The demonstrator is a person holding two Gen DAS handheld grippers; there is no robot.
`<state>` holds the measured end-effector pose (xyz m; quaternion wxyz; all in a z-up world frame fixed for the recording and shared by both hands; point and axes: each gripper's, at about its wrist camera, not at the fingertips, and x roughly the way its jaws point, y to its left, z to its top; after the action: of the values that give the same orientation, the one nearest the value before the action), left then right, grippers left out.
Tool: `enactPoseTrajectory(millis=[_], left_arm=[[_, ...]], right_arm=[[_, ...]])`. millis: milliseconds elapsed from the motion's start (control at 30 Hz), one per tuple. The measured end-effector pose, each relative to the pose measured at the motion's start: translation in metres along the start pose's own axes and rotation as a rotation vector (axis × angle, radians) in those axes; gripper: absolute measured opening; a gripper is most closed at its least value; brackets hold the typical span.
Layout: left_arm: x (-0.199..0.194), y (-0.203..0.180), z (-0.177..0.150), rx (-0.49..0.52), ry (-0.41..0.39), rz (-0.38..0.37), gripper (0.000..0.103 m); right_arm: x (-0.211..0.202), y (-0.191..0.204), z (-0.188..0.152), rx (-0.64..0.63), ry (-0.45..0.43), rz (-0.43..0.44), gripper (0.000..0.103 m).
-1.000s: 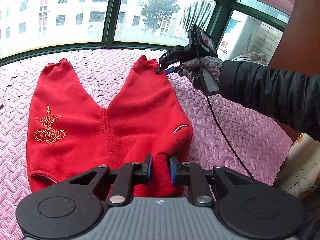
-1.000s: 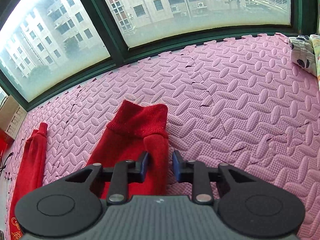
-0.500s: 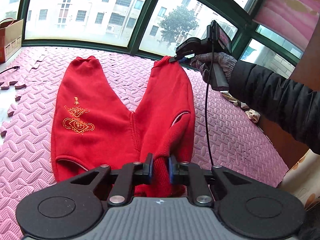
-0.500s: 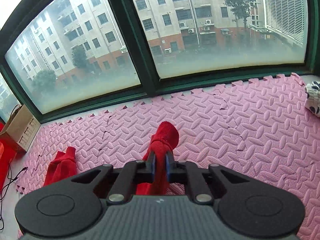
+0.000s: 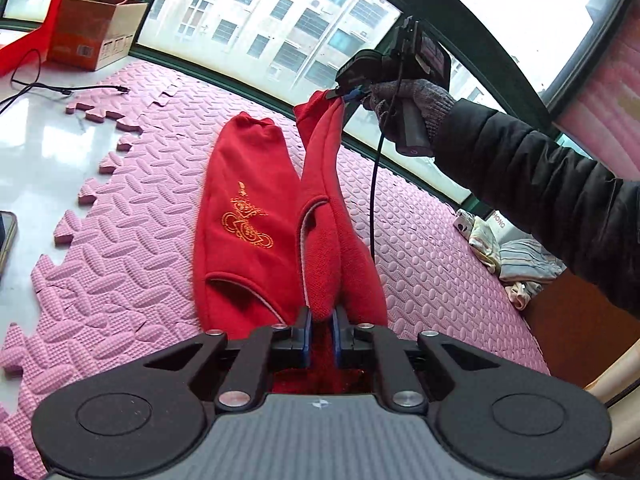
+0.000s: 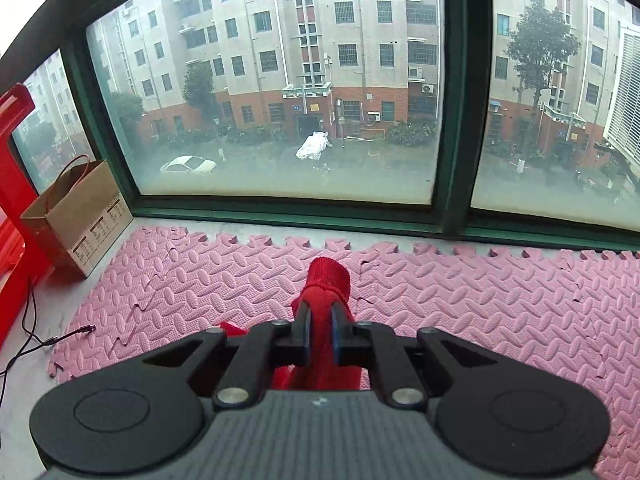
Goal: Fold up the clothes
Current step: 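Grasp the sleeve cuff with the right gripper and fold it over the body, then lay the folded side flat along the hoodie body and open the right gripper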
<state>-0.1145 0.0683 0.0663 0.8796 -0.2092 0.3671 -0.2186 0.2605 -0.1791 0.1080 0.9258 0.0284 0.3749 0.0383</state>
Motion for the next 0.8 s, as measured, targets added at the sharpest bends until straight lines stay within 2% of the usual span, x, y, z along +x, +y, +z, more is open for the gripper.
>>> enactPoseTrajectory(millis=[200,300,367,400,467,533,667,700,800], left_arm=[[-0.010,0.021,-0.005,-0.066,-0.013,0.034,0.010],[-0.014,0.028,-0.010,-0.091,-0.010,0.045,0.010],[-0.014,0.031,-0.013,-0.098,-0.007,0.055,0.010],[-0.014,0.032,-0.014,-0.103,-0.005,0.057,0.010],[-0.014,0.033,-0.017,-0.110,0.000,0.059,0.010],[-0.014,0.034,-0.017,-0.112,0.002,0.059,0.011],[-0.015,0.033,-0.016,-0.098,0.006,0.064,0.011],[-0.017,0.032,-0.015,-0.089,0.005,0.070,0.011],[-0.023,0.033,-0.011,-0.067,-0.005,0.098,0.012]], right_arm=[[0.031,0.056,-0.008,-0.050,0.042,-0.005,0.009],[0.047,0.083,-0.016,-0.083,0.083,0.049,0.009],[0.050,0.093,-0.023,-0.084,0.077,0.101,0.010],[0.051,0.097,-0.026,-0.085,0.078,0.131,0.015],[0.049,0.100,-0.028,-0.099,0.078,0.181,0.017],[0.042,0.100,-0.027,-0.134,0.079,0.195,0.019],[0.030,0.094,-0.025,-0.220,0.107,0.189,0.022],[0.028,0.093,-0.026,-0.238,0.113,0.186,0.025],[0.022,0.080,-0.042,-0.340,0.152,0.145,0.027]])
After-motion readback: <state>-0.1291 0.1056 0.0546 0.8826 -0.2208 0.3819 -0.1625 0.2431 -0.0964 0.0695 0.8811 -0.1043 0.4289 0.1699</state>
